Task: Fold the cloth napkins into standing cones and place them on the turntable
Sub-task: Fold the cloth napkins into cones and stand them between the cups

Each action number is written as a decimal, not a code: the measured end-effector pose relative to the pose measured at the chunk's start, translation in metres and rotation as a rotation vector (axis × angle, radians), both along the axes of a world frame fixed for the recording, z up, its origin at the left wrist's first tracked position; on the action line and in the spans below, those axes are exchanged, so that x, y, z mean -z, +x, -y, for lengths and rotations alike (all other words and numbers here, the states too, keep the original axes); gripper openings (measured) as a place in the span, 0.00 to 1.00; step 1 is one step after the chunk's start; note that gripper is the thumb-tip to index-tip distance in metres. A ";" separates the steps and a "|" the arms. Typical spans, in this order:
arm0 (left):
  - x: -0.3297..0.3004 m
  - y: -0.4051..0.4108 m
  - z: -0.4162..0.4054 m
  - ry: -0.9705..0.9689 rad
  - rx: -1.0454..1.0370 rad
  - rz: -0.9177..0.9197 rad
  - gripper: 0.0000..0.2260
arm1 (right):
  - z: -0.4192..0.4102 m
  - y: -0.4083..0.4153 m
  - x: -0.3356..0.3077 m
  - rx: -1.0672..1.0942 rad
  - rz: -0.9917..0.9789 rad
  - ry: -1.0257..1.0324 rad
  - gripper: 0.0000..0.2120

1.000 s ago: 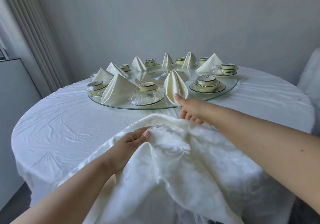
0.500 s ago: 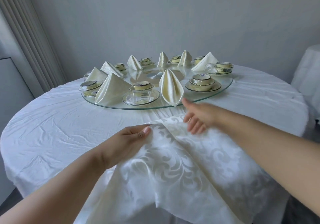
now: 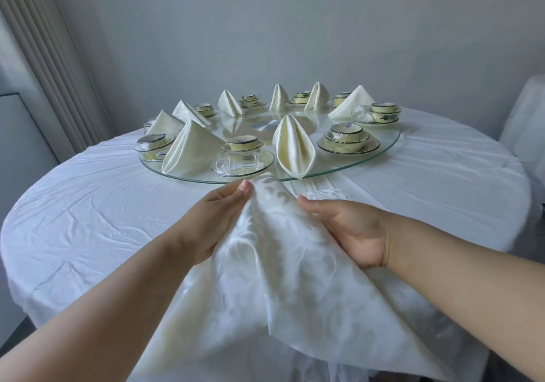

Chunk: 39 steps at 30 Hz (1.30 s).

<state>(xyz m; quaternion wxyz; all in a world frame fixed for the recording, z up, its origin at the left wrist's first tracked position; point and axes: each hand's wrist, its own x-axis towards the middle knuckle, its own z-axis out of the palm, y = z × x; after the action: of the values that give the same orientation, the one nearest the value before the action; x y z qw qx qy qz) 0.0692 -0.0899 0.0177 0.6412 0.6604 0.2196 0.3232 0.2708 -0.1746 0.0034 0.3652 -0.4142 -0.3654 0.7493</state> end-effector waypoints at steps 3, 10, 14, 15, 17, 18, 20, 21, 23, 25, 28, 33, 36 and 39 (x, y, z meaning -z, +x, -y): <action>-0.001 0.000 -0.009 0.024 -0.046 -0.056 0.16 | -0.005 0.008 -0.017 0.127 0.030 0.040 0.26; 0.017 0.021 -0.065 0.554 -0.522 -1.100 0.20 | -0.059 0.048 -0.014 0.475 1.373 0.339 0.15; 0.021 0.030 -0.073 0.283 -0.521 -1.038 0.18 | -0.066 0.047 0.012 0.334 1.529 0.268 0.19; 0.018 0.032 -0.072 0.203 -0.510 -1.016 0.16 | -0.066 0.046 0.014 0.330 1.553 0.278 0.20; 0.012 0.032 -0.074 0.048 -0.467 -0.961 0.15 | -0.065 0.046 0.015 0.359 1.527 0.304 0.21; 0.008 0.031 -0.074 -0.066 -0.402 -0.929 0.14 | -0.064 0.048 0.016 0.382 1.471 0.330 0.20; 0.002 0.026 -0.074 -0.268 -0.210 -0.856 0.11 | -0.060 0.052 0.020 0.457 1.324 0.443 0.19; 0.001 0.024 -0.074 -0.332 -0.113 -0.801 0.11 | -0.057 0.053 0.021 0.502 1.262 0.526 0.20; 0.003 0.022 -0.074 -0.385 0.046 -0.668 0.09 | -0.054 0.055 0.024 0.580 1.195 0.674 0.20; 0.006 0.026 -0.071 -0.393 0.151 -0.505 0.05 | -0.052 0.057 0.026 0.613 1.156 0.724 0.18; 0.009 0.033 -0.073 -0.443 0.171 -0.263 0.09 | -0.051 0.057 0.032 0.585 1.113 0.691 0.16; 0.005 0.028 -0.069 -0.478 -0.093 -0.344 0.32 | -0.054 0.060 0.036 0.518 1.127 0.581 0.19; -0.008 0.024 -0.071 -0.330 -0.178 -0.425 0.37 | -0.056 0.064 0.027 0.462 1.167 0.525 0.21; -0.030 0.026 -0.078 -0.013 -0.349 -0.422 0.37 | -0.062 0.067 0.002 0.474 1.257 0.546 0.19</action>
<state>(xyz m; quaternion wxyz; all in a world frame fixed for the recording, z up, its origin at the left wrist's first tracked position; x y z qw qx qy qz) 0.0956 -0.0120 0.0478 0.5200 0.6615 0.4608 0.2825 0.3377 -0.1125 0.0010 0.3293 -0.7288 -0.5808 0.1521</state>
